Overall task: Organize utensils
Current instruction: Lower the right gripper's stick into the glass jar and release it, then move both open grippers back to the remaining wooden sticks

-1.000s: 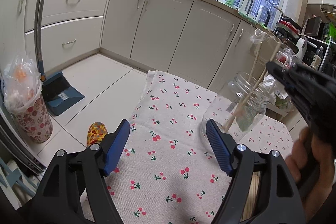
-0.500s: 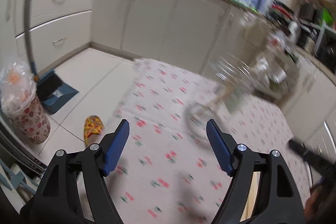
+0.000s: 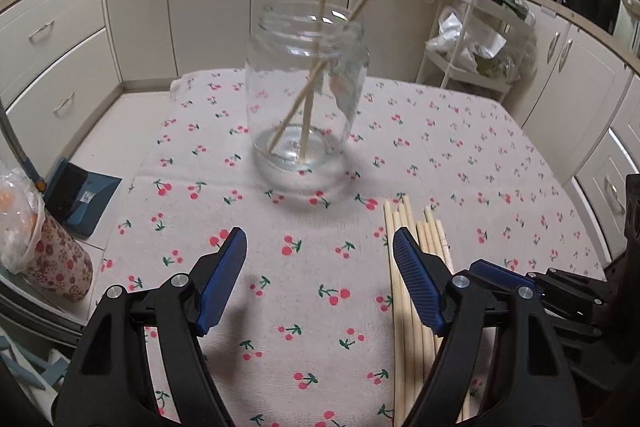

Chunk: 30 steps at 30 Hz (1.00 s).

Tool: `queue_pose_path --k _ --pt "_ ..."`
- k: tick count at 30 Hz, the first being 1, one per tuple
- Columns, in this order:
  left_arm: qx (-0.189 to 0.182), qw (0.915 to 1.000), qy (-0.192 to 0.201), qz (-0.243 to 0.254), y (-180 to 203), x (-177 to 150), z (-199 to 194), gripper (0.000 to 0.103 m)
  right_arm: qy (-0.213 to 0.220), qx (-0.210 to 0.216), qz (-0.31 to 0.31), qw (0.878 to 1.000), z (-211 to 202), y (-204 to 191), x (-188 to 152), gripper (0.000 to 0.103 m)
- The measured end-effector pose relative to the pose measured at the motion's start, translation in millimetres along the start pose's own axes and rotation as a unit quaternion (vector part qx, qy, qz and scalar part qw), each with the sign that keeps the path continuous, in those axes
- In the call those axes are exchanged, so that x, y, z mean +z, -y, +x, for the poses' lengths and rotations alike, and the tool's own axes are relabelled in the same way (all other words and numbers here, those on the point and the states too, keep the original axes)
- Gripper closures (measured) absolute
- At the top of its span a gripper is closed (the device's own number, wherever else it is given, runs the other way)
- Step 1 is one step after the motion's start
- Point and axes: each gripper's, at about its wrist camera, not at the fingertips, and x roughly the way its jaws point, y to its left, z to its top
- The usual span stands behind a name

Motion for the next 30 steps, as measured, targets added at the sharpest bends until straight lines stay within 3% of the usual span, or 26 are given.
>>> queue_pose_path --k 3,12,18,22,30 --pt "0.002 0.9999 -0.013 0.009 2 0 7 0.031 -0.001 -0.031 -0.02 0.999 -1 0 0 0.083" --pt "0.02 0.9983 -0.042 0.034 11 -1 23 0.031 -0.007 0.011 -0.002 1.0 2 0 0 0.083" --pt "0.034 0.9963 -0.06 0.051 13 -2 31 0.031 -0.006 -0.02 -0.036 0.999 5 -9 3 0.082" --pt "0.011 0.9977 -0.053 0.04 12 -1 26 0.031 -0.008 -0.033 -0.049 0.998 4 -9 2 0.082" --pt "0.035 0.9951 -0.056 0.073 22 0 28 0.031 -0.011 -0.053 -0.057 0.997 0 2 6 0.083"
